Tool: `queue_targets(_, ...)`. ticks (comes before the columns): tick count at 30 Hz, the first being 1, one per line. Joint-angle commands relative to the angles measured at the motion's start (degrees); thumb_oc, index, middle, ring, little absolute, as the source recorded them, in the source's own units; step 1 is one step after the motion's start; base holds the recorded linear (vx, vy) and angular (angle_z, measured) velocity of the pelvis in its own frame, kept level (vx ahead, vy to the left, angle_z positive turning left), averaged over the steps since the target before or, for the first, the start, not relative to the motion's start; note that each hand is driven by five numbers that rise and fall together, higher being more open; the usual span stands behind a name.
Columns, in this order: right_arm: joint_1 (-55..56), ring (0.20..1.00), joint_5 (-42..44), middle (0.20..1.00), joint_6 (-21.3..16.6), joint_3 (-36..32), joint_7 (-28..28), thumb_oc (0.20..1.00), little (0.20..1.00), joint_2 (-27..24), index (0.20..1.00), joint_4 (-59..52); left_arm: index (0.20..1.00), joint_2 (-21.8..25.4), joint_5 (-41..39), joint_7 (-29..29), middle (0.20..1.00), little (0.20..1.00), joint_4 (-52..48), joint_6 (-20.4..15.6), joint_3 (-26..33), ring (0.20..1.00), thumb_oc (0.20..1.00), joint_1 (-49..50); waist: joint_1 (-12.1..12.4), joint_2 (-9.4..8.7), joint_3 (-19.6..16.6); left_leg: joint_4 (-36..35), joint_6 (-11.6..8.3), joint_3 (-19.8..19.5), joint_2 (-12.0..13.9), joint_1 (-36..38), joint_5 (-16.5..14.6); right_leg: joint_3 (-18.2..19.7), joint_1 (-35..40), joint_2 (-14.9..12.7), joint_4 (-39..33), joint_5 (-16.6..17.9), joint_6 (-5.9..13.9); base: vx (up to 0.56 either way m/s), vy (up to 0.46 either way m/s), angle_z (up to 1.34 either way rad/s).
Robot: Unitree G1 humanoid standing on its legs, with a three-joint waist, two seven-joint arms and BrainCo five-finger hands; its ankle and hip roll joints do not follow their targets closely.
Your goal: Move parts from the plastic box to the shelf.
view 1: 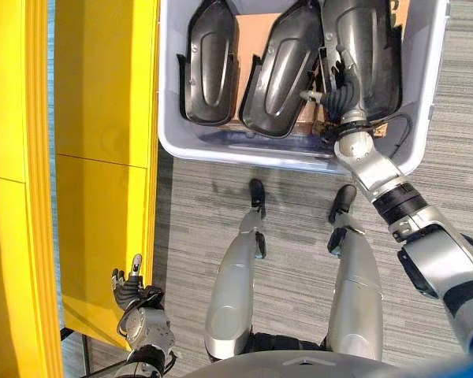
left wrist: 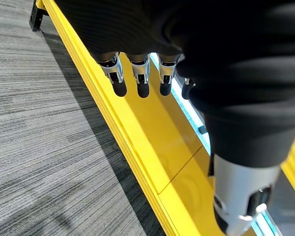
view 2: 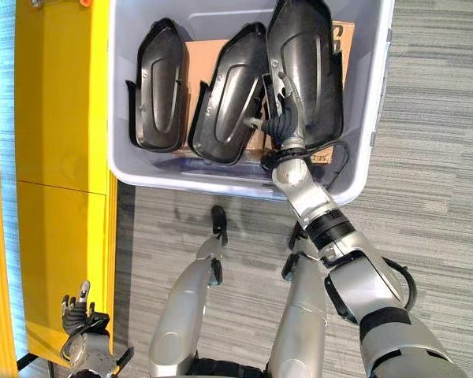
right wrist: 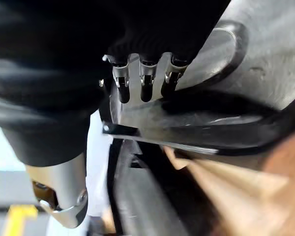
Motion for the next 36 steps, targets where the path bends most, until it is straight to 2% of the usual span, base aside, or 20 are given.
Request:
queue_targets(1, 3.78, 1.0, 10.32, 1.0, -2.2, 0.99, 6.43, 1.0, 1.0, 4.24, 1.0, 5.79, 1.0, 3.98, 0.47, 1.7, 1.0, 1.0, 0.42, -0.12, 0.25, 1.0, 1.0, 1.35, 1.46, 2.53, -1.31, -0.28, 1.45, 0.55, -4.45, -2.74, -1.11, -1.15, 3.69, 4.8, -2.36, -3.45, -0.14, -0.01, 0.031, 0.0)
queue_targets(5, 3.7, 1.0, 15.72, 1.0, -4.28, -0.97, 9.49, 1.0, 1.0, 4.81, 1.0, 5.47, 1.0, 5.51, -0.93, 2.09, 1.0, 1.0, -1.03, 2.78, -0.15, 1.0, 1.0, 0.63, 1.77, 2.96, -1.31, -0.72, 1.53, 0.54, -4.65, -2.36, -0.76, -1.48, 4.04, 4.64, -2.69, -3.32, -0.19, 0.0, 0.0, 0.0)
queue_targets(10, 3.69, 1.0, 14.7, 1.0, -6.77, -1.78, 8.94, 1.0, 1.0, 5.09, 1.0, 4.65, 1.0, 6.24, -0.01, 1.17, 1.0, 1.0, -1.09, 4.07, 0.52, 1.0, 1.0, 0.3, 1.87, 2.82, -1.31, -0.67, 1.5, 0.55, -4.74, -1.91, -0.63, -1.6, 4.78, 4.61, -3.06, -3.1, -0.11, 0.0, 0.0, 0.0)
queue_targets(11, 3.61, 1.0, 12.74, 1.0, -7.62, -1.94, 6.88, 1.0, 1.0, 5.31, 1.0, 4.04, 1.0, 6.26, 0.28, 1.16, 1.0, 1.0, -1.24, 4.39, 0.51, 1.0, 1.0, 0.02, 1.86, 2.73, -1.31, -0.59, 1.53, 0.51, -4.77, -1.81, -0.66, -1.62, 4.98, 4.61, -3.11, -3.1, -0.12, 0.0, 0.0, 0.0)
queue_targets(12, 3.42, 1.0, 6.85, 1.0, -12.13, -2.2, 0.28, 1.0, 1.0, 4.91, 1.0, 2.2, 1.0, 5.88, 0.77, 1.3, 1.0, 1.0, -1.84, 4.62, 0.5, 1.0, 1.0, -0.39, 1.81, 2.59, -1.31, -0.25, 1.57, 0.22, -4.92, -1.78, -0.84, -1.53, 5.14, 4.61, -2.87, -3.2, -0.04, 0.0, 0.0, 0.0)
queue_targets(13, 3.43, 1.0, 3.49, 1.0, -12.45, -2.52, -2.31, 1.0, 1.0, 4.75, 1.0, 1.62, 1.0, 5.58, 0.59, 1.47, 1.0, 1.0, -2.06, 4.69, 0.46, 1.0, 1.0, -0.51, 1.64, 2.54, -1.31, -0.22, 1.57, 0.25, -4.9, -1.73, -0.87, -1.41, 5.13, 4.68, -2.75, -3.22, 0.04, 0.0, 0.0, 0.0)
queue_targets(14, 2.84, 1.0, -11.11, 1.0, -13.11, -3.3, -10.52, 1.0, 1.0, 2.93, 1.0, -1.27, 1.0, 4.71, 1.87, 1.66, 1.0, 1.0, -2.81, 4.74, 0.69, 1.0, 1.0, -1.05, 1.34, 2.33, -1.31, -0.11, 1.73, 0.26, -5.03, -1.73, -1.06, -1.15, 5.19, 4.91, -2.74, -3.19, 0.12, 0.01, 0.008, 0.04)
queue_targets(16, 2.73, 1.0, -16.53, 1.0, -13.4, -3.6, -13.48, 1.0, 1.0, 2.1, 1.0, -3.16, 1.0, 4.33, 2.07, 1.73, 1.0, 1.0, -3.18, 4.74, 0.58, 1.0, 1.0, -1.25, 1.2, 2.24, -1.31, 0.15, 1.86, 0.19, -5.15, -1.8, -1.22, -1.1, 5.13, 4.91, -2.57, -3.16, 0.2, 0.01, 0.003, 0.02)
queue_targets(18, 2.21, 1.0, -29.48, 1.0, -10.7, -3.72, -17.85, 1.0, 1.0, 0.7, 1.0, -7.59, 1.0, 3.72, 2.39, 1.97, 1.0, 1.0, -3.57, 4.58, 0.31, 1.0, 1.0, -1.73, 0.89, 2.08, -1.31, 0.53, 2.02, -0.01, -5.38, -1.96, -1.41, -0.97, 4.99, 4.91, -2.43, -2.99, 0.42, 0.0, 0.0, 0.0)
queue_targets(21, 1.35, 1.0, -40.91, 1.0, -5.1, -3.26, -23.3, 1.0, 1.0, -1.14, 1.0, -13.49, 1.0, 3.01, 2.39, 2.55, 1.0, 1.0, -4.45, 4.48, -0.07, 1.0, 1.0, -2.56, 0.48, 1.93, -1.31, 0.83, 2.18, 0.17, -5.45, -2.06, -1.71, -0.79, 4.86, 4.94, -2.42, -2.93, 0.58, 0.0, 0.0, 0.0)
queue_targets(24, 0.62, 1.0, -45.75, 1.0, -3.61, -2.94, -25.52, 1.0, 1.0, -2.69, 1.0, -16.06, 1.0, 2.59, 1.87, 1.73, 1.0, 1.0, -4.47, 4.46, -0.01, 1.0, 1.0, -2.82, 0.19, 1.96, -1.31, 1.06, 2.14, 0.3, -5.44, -2.02, -1.91, -0.62, 4.79, 4.93, -2.22, -3.11, 0.56, 0.0, 0.012, 0.0)
queue_targets(26, 0.51, 1.0, -52.73, 1.0, -5.13, -2.89, -25.28, 1.0, 1.0, -4.6, 1.0, -21.08, 1.0, 1.98, 1.28, 0.32, 1.0, 1.0, -4.36, 4.3, -0.15, 1.0, 1.0, -2.73, -0.33, 2.15, -1.31, 1.22, 2.11, 0.65, -5.48, -1.65, -2.08, -0.38, 4.86, 4.9, -1.96, -3.39, 0.53, 0.02, 0.046, -0.03)
queue_targets(30, 1.54, 1.0, -55.68, 1.0, -5.34, -2.61, -23.71, 1.0, 1.0, -4.97, 1.0, -26.15, 1.0, 1.55, 0.78, 0.29, 1.0, 1.0, -3.7, 4.38, -0.1, 1.0, 1.0, -2.52, -0.96, 2.24, -1.31, 1.41, 2.02, 0.98, -5.4, -1.01, -2.37, -0.03, 5.1, 4.84, -1.61, -3.85, 0.56, 0.02, 0.038, -0.05)
queue_targets(33, 2.44, 1.0, -53.16, 1.0, -0.89, -2.45, -23.29, 1.0, 1.0, -5.15, 1.0, -28.12, 1.0, 1.4, 0.48, -0.06, 1.0, 1.0, -3.26, 4.15, -0.17, 1.0, 1.0, -2.44, -1.35, 2.31, -1.31, 1.64, 2.01, 1.22, -5.41, -0.9, -2.59, 0.21, 4.95, 4.81, -1.35, -4.03, 0.46, 0.01, 0.037, -0.04)
queue_targets(36, 4.15, 1.0, -49.25, 1.0, 3.15, -2.48, -25.73, 1.0, 1.0, -5.05, 1.0, -26.63, 1.0, 1.23, 0.16, -0.42, 1.0, 1.0, -3.27, 3.85, -0.12, 1.0, 1.0, -2.08, -1.58, 2.4, -1.31, 1.61, 1.94, 1.35, -5.39, -0.8, -2.74, 0.49, 4.95, 4.79, -1.47, -4.16, 0.35, 0.01, 0.021, 0.0)
